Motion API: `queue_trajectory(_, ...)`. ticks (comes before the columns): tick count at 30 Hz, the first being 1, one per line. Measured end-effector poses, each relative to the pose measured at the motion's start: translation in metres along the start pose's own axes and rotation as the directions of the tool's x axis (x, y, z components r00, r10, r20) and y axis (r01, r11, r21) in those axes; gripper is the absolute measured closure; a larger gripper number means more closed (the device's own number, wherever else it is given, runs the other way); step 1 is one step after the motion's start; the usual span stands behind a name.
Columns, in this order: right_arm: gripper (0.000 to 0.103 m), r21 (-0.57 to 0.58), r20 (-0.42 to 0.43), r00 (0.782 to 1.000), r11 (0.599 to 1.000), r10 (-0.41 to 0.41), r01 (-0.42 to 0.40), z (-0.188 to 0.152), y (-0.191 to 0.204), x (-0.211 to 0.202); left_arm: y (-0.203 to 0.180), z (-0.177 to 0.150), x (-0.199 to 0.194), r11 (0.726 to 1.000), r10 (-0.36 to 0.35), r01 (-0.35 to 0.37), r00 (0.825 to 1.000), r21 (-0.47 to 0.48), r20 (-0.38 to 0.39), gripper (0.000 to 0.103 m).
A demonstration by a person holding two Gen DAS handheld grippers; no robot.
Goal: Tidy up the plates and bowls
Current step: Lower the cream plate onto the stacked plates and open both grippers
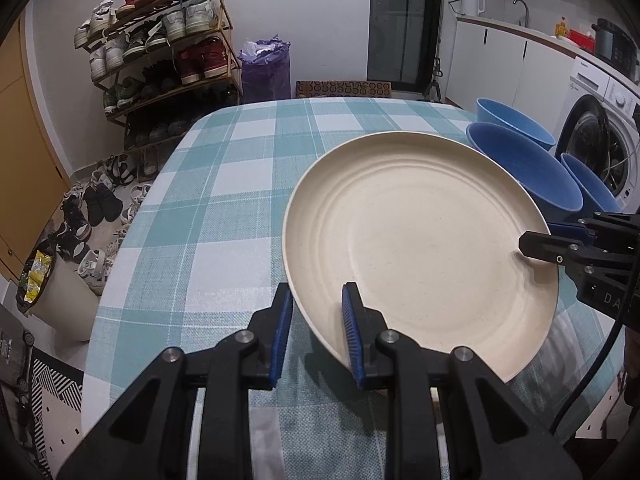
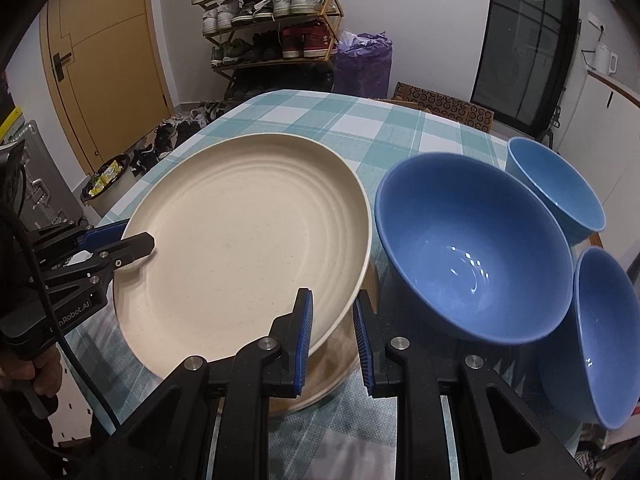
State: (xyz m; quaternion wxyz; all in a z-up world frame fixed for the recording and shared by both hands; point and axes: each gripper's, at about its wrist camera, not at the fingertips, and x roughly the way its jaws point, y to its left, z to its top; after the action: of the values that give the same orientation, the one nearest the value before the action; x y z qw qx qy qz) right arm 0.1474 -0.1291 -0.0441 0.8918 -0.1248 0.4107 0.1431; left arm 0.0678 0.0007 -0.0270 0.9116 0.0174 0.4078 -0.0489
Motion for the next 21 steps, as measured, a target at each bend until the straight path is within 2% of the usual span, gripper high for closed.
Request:
queue_trajectory(8,0.082,0.019,-0.013,1.0,1.0,-0.008,0.008,-0.016,-0.004,0.004,-0.007,-0.005,0.012,1.0,0.011,-0.011,0.999,0.016,-0.036,0.08)
queue_trajectory(21,0.082,0.044,-0.031,0.999,0.999,-0.009,0.01,-0.02,-0.009,0.013,-0.012,-0.009,0.015,0.999,0.023,-0.022,0.999,0.032,-0.048,0.08)
